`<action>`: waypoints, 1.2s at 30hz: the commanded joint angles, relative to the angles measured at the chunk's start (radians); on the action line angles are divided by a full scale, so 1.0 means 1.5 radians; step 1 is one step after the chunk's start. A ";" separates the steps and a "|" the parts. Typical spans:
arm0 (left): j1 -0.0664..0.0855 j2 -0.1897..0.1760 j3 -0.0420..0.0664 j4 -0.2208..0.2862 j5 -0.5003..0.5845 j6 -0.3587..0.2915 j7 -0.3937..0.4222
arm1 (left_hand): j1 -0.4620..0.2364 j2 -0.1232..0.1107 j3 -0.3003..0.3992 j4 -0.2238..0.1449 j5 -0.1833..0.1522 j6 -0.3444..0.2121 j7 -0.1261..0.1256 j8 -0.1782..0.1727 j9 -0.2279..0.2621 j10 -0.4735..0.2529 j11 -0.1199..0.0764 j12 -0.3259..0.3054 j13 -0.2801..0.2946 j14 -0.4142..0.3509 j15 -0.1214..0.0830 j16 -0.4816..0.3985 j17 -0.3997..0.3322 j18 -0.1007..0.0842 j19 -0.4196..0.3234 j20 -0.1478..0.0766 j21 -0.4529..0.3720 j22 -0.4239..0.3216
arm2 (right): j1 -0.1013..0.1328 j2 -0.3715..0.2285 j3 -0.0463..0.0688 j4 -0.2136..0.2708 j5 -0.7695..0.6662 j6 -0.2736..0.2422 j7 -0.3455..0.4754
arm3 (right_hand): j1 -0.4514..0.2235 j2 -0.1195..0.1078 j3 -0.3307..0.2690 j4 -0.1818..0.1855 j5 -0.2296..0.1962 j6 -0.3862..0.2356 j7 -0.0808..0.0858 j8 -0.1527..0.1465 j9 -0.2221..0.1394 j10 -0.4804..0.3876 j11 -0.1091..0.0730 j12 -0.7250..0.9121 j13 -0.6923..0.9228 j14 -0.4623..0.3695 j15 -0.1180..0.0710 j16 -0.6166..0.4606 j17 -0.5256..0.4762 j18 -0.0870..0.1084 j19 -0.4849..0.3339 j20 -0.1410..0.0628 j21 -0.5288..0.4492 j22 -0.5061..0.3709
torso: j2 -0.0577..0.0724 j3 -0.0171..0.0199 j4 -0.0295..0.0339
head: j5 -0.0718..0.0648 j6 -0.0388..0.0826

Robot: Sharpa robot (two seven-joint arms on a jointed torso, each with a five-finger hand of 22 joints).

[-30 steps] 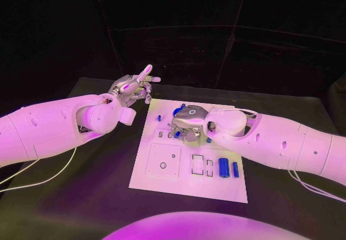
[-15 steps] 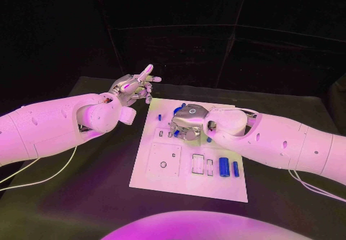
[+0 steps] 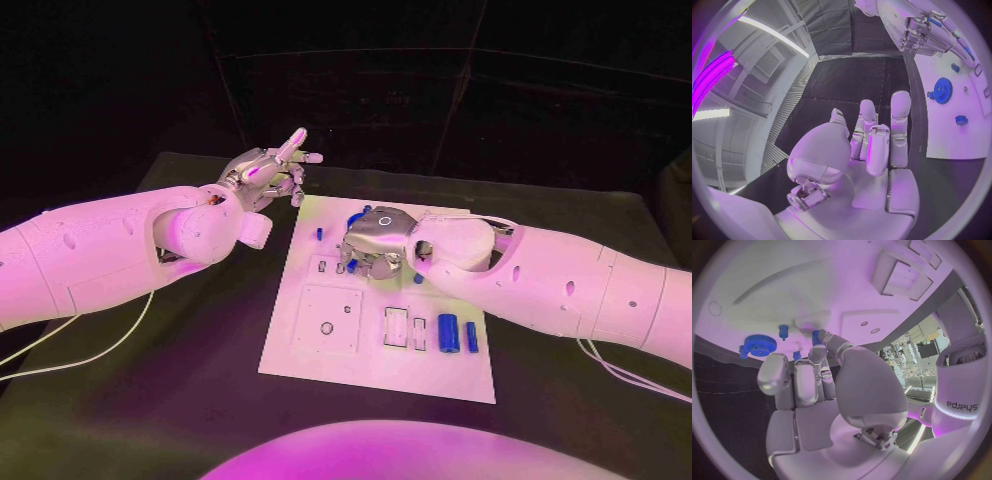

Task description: Assemble the parts on the task board

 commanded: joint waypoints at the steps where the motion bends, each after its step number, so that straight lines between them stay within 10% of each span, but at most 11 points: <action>1: 0.001 0.001 0.001 0.000 -0.005 0.008 0.001 | 0.005 0.000 0.001 -0.003 -0.001 -0.005 0.001 0.003 0.001 -0.003 0.001 -0.004 -0.001 0.027 0.005 0.002 0.029 0.006 0.006 0.001 0.003 0.001 | 0.001 0.001 0.000 0.002 -0.006 -0.006 -0.002 | 0.005 0.002 0.005 -0.001 -0.002 0.005 0.000 0.003 0.001 -0.003 -0.001 0.000 0.001 0.024 0.003 -0.001 0.001 0.000 -0.003 0.000 -0.001 0.001 | 0.000 -0.0004 0.0003 | 0.000 0.000; 36: 0.001 0.002 0.001 -0.005 -0.008 0.010 -0.004 | 0.006 -0.001 0.000 -0.004 -0.001 -0.006 0.001 0.003 0.001 -0.004 0.001 -0.004 -0.001 0.027 0.005 0.003 0.031 0.006 0.007 0.001 0.004 0.002 | 0.001 -0.003 0.000 0.011 -0.009 0.004 0.003 | 0.012 -0.001 0.009 -0.008 -0.003 0.004 -0.001 0.001 0.000 -0.006 -0.001 -0.003 -0.002 0.024 0.002 -0.002 -0.001 0.001 -0.003 0.000 -0.002 -0.001 | 0.000 -0.0004 -0.0002 | -0.001 -0.002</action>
